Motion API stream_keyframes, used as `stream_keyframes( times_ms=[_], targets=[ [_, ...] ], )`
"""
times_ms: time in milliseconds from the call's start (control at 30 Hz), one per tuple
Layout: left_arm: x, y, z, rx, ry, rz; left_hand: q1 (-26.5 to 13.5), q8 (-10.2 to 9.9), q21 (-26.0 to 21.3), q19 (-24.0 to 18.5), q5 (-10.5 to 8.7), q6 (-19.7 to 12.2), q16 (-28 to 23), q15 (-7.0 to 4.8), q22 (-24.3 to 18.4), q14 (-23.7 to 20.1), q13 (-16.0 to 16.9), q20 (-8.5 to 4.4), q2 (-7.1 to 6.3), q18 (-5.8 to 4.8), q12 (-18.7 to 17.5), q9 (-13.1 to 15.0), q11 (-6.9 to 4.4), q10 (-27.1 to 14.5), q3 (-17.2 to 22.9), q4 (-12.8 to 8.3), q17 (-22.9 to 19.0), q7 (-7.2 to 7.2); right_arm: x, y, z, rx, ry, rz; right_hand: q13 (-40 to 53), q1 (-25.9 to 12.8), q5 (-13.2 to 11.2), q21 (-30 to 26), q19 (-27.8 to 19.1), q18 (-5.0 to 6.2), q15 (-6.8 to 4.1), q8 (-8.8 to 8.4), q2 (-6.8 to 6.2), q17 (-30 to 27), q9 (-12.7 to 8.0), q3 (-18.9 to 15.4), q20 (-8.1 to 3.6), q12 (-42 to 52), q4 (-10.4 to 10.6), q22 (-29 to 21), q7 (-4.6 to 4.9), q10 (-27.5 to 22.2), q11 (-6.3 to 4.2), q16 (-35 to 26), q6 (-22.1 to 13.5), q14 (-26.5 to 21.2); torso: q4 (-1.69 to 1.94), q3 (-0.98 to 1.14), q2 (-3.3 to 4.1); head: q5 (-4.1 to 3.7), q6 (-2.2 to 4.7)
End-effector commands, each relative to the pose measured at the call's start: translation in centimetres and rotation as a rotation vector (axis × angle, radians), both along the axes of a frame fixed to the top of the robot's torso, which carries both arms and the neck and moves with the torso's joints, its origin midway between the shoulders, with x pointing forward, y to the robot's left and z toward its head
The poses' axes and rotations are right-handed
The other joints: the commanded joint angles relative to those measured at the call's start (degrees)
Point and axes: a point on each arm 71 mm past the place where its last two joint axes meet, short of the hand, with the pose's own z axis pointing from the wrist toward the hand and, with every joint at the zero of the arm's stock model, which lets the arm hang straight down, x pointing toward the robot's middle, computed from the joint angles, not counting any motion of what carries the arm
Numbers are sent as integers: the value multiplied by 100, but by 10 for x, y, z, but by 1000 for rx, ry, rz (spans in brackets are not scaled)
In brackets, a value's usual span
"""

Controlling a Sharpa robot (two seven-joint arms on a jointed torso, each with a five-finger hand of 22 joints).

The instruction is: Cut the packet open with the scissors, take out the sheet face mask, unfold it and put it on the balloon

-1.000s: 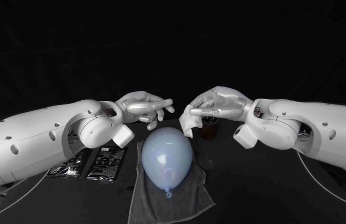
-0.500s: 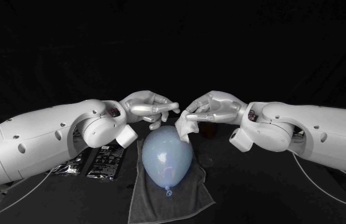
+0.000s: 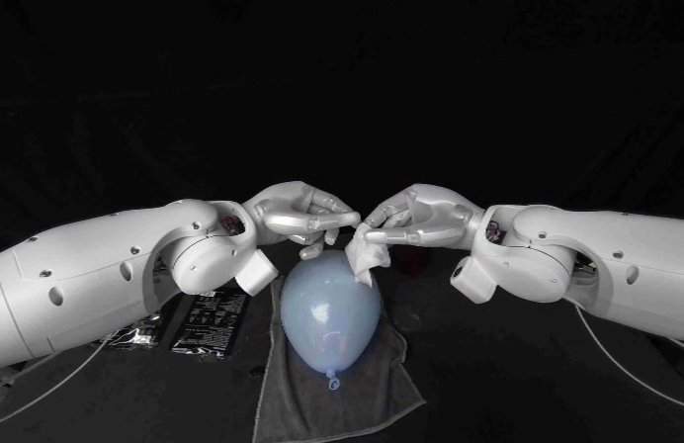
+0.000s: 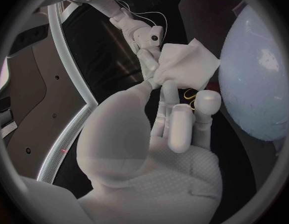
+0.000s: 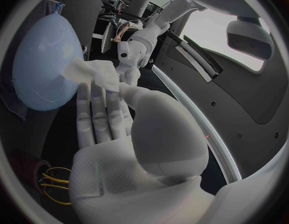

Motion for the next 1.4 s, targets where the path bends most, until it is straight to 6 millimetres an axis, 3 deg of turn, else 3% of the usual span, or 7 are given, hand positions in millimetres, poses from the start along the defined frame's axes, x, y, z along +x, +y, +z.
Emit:
stream_keyframes(
  times_ms=[33,1100,1400],
  targets=[
    [-1,-3,1,5,-18,-21,80,-21,28,50,-12,35,25,2,4,55,9,-5,-1,-36,13,-13,-6,39,-39,7,-11,-1,0,2,0,-4,-9,11,6,-9,20,36,-43,103,8,18,52,3,210,5,10,-16,-42,8,-17,-26,-18,-4,15,41,-4,1,4,-8,-6],
    [-4,-7,1,13,-32,-47,494,-78,39,-2,-11,298,12,-29,20,27,39,-14,41,-33,-26,-98,-52,44,-185,-66,-39,-58,3,6,-1,-7,-17,-4,8,-26,21,49,-46,104,3,23,55,13,223,19,7,-13,-86,29,-21,-19,-23,-4,16,50,1,-1,3,-55,-8],
    [-5,-8,1,14,-36,-52,779,-68,49,-20,-11,437,19,-68,40,27,36,-28,232,-33,-72,-121,-100,57,-120,-130,-23,-113,3,7,-1,-6,-19,-4,8,-32,20,54,-47,105,2,24,57,16,227,24,6,-12,-100,36,-22,-17,-24,-4,16,52,1,0,3,-67,0]
  ],
)
